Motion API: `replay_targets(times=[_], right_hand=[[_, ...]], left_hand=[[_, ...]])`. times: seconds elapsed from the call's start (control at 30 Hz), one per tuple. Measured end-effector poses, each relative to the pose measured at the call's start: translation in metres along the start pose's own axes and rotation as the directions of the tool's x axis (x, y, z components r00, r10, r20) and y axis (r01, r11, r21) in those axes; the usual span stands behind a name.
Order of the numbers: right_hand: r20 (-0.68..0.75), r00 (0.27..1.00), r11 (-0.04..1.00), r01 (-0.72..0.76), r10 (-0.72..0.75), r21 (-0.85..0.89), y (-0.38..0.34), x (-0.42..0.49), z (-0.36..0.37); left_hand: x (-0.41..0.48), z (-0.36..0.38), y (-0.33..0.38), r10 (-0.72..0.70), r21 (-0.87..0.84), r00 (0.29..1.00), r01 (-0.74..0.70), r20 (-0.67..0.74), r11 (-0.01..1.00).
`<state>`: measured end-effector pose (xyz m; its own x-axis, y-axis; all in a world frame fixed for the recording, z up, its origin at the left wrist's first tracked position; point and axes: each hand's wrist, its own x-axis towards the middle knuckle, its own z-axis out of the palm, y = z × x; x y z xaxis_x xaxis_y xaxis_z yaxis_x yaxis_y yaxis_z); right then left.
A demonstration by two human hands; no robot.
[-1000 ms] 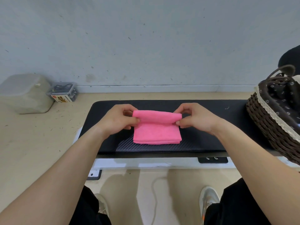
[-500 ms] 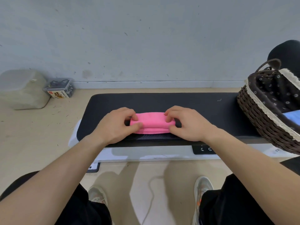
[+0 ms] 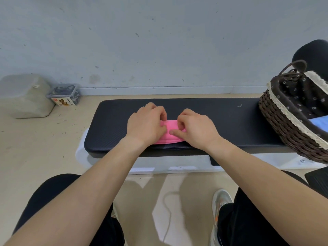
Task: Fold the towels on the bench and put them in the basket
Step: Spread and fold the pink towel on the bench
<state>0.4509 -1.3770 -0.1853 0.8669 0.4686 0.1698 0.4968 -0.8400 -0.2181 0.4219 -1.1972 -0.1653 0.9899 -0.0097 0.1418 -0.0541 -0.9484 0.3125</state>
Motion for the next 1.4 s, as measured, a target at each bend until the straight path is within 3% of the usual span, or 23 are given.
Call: replay_targets(times=[0.17, 0.27, 0.37, 0.47, 0.57, 0.7, 0.87, 1.07, 1.2, 1.4], right_hand=[[0.011, 0.998, 0.996, -0.06, 0.059, 0.063, 0.0, 0.004, 0.004], [0.103, 0.987, 0.985, -0.131, 0.119, 0.109, 0.003, 0.006, -0.002], [0.188, 0.972, 0.978, -0.165, 0.139, 0.131, 0.001, 0.009, -0.011], [0.029, 0.977, 0.927, -0.208, 0.209, 0.311, -0.012, 0.017, -0.022], [-0.132, 0.933, 0.859, -0.246, 0.336, 0.448, -0.029, 0.031, -0.024], [-0.015, 0.935, 0.883, -0.328, 0.353, 0.335, -0.033, 0.04, 0.007], [0.009, 0.94, 0.939, -0.342, 0.342, 0.028, -0.013, 0.036, 0.035], [0.022, 0.946, 0.925, -0.311, 0.323, -0.221, -0.016, 0.036, 0.044], [0.055, 0.942, 0.926, -0.315, 0.332, -0.21, -0.02, 0.034, 0.041], [0.208, 0.927, 0.949, -0.312, 0.313, -0.039, -0.01, 0.028, 0.028]], left_hand=[[0.016, 0.014, 0.013, -0.074, -0.065, 0.997, 0.075, 0.017, 0.995], [0.023, 0.034, 0.004, -0.122, -0.024, 0.987, 0.125, 0.101, 0.992], [0.023, 0.05, -0.001, -0.126, 0.021, 0.989, 0.124, 0.074, 0.992], [0.02, 0.056, -0.001, -0.119, 0.075, 0.993, 0.118, 0.017, 0.99], [0.016, 0.058, 0.003, -0.126, 0.13, 0.992, 0.127, -0.022, 0.983], [0.015, 0.062, -0.002, -0.136, 0.144, 0.99, 0.138, -0.027, 0.98], [0.017, 0.065, -0.01, -0.182, -0.034, 0.98, 0.179, -0.08, 0.983], [0.017, 0.067, -0.002, -0.171, 0.242, 0.985, 0.17, -0.017, 0.955], [0.015, 0.058, 0.0, -0.157, 0.28, 0.986, 0.133, 0.065, 0.951], [0.011, 0.044, -0.022, -0.102, 0.088, 0.98, 0.088, 0.172, 0.992]])
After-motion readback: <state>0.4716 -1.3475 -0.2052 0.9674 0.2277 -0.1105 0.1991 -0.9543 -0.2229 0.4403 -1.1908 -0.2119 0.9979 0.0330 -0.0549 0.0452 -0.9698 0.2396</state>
